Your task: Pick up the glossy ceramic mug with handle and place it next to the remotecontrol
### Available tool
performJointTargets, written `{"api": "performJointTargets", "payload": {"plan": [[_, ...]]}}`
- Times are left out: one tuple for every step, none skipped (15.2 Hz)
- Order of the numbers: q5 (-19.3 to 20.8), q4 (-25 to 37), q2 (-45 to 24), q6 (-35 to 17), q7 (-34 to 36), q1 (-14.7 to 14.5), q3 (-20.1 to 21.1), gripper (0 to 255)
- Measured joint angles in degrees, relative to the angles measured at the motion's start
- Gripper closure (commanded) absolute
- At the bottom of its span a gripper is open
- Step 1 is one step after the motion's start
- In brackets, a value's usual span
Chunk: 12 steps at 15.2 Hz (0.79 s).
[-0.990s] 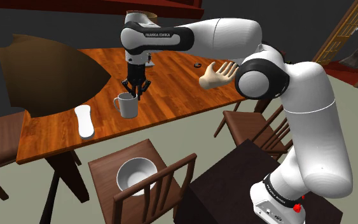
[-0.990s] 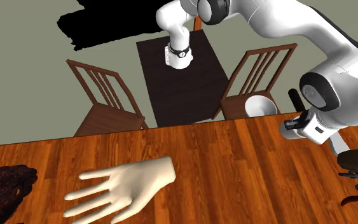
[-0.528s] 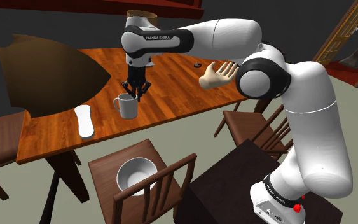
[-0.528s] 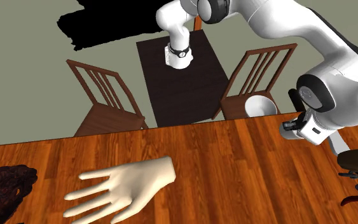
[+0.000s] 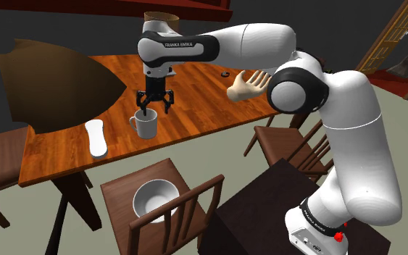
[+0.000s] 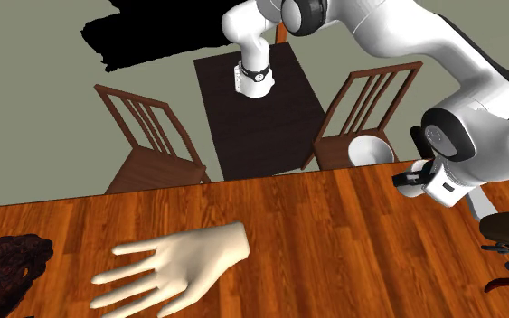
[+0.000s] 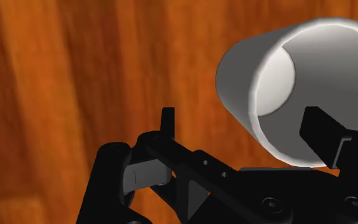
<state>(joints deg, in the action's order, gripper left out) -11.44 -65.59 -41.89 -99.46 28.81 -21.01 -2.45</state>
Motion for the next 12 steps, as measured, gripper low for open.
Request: {"api": "performJointTargets", "payload": {"plan": [[0.0, -0.4, 0.2, -0.2, -0.1, 0.0, 0.0, 0], [0.0, 0.4, 0.1, 0.5, 0.1, 0.0, 0.0, 0], [0.1, 2.0, 0.0, 1.9, 0.2, 0.2, 0.0, 0], [0.1, 3.3, 0.2, 3.5, 0.2, 0.4, -0.1, 0], [0.2, 6.2, -0.6, 5.4, 0.5, 0.6, -0.1, 0], [0.2, 8.2, -1.4, 6.7, 0.6, 0.8, 0.0, 0], [0.2, 8.7, -1.4, 7.3, 0.6, 0.9, -0.1, 0], [0.2, 9.0, -1.4, 7.5, 0.6, 0.9, -0.1, 0], [0.2, 9.0, -1.4, 7.6, 0.6, 0.9, -0.1, 0], [0.2, 9.0, -1.3, 7.7, 0.6, 0.9, -0.1, 0], [0.2, 9.0, -1.3, 7.7, 0.6, 0.9, -0.1, 0], [0.2, 9.0, -1.3, 7.7, 0.6, 0.9, -0.1, 0]]}}
